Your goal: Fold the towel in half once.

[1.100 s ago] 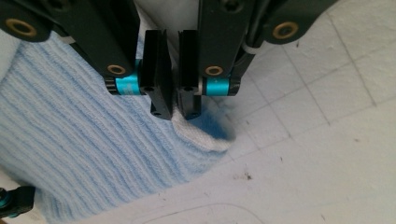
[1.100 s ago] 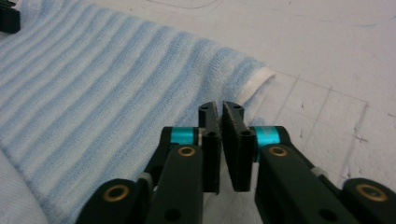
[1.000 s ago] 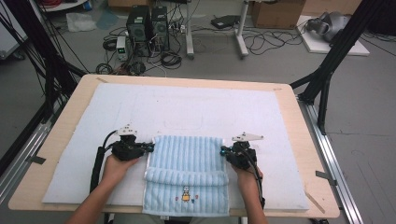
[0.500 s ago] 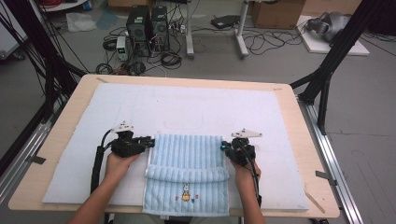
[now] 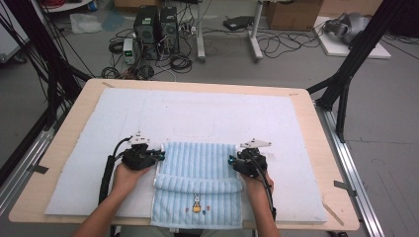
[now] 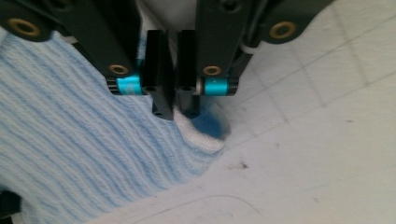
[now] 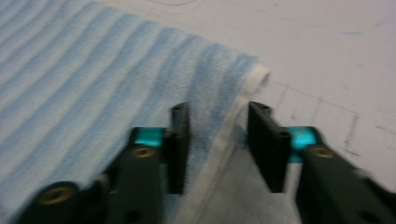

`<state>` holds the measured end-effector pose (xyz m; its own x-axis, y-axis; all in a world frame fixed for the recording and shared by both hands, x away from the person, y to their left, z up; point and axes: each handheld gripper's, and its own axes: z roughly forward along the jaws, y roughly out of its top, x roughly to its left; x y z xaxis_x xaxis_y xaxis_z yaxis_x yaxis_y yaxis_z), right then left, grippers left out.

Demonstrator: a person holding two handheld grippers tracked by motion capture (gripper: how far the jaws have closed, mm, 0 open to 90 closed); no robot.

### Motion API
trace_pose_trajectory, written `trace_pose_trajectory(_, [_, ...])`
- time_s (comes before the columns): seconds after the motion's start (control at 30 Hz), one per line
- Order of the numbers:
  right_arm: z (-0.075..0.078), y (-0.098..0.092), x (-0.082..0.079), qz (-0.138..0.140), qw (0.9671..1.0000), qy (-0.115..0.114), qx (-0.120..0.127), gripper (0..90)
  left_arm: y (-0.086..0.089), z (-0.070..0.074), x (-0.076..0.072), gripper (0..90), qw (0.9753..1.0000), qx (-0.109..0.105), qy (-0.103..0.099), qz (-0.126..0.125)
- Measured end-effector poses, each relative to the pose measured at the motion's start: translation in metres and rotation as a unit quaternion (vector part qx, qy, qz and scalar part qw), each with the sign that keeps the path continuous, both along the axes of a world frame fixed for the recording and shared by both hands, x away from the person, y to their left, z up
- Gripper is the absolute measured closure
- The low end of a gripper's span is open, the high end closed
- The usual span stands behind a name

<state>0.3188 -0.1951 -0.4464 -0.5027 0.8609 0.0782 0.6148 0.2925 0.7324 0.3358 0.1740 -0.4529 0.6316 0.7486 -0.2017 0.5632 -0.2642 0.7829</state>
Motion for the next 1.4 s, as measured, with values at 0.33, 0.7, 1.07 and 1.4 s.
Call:
trace_pose_trajectory(0.33, [0.002, -0.008, 0.014, 0.003, 0.9987, 0.001, 0.050, 85.8, 0.003, 0.005, 0.025, 86.7, 0.9985, -0.044, 0.018, 0.028])
trace_pose_trajectory(0.7, [0.017, -0.002, 0.062, -0.015, 0.9989, -0.029, 0.033, 85.7, 0.005, 0.018, 0.070, 86.6, 0.9972, -0.061, -0.004, 0.043])
trace_pose_trajectory(1.07, [0.019, 0.002, 0.088, -0.038, 0.9977, -0.039, 0.040, 85.6, 0.006, 0.013, 0.091, 86.3, 0.9953, -0.075, -0.016, 0.058])
trace_pose_trajectory(1.4, [0.010, 0.002, 0.095, -0.052, 0.9975, -0.035, 0.033, 85.0, 0.002, 0.011, 0.099, 84.0, 0.9965, -0.067, -0.002, 0.051])
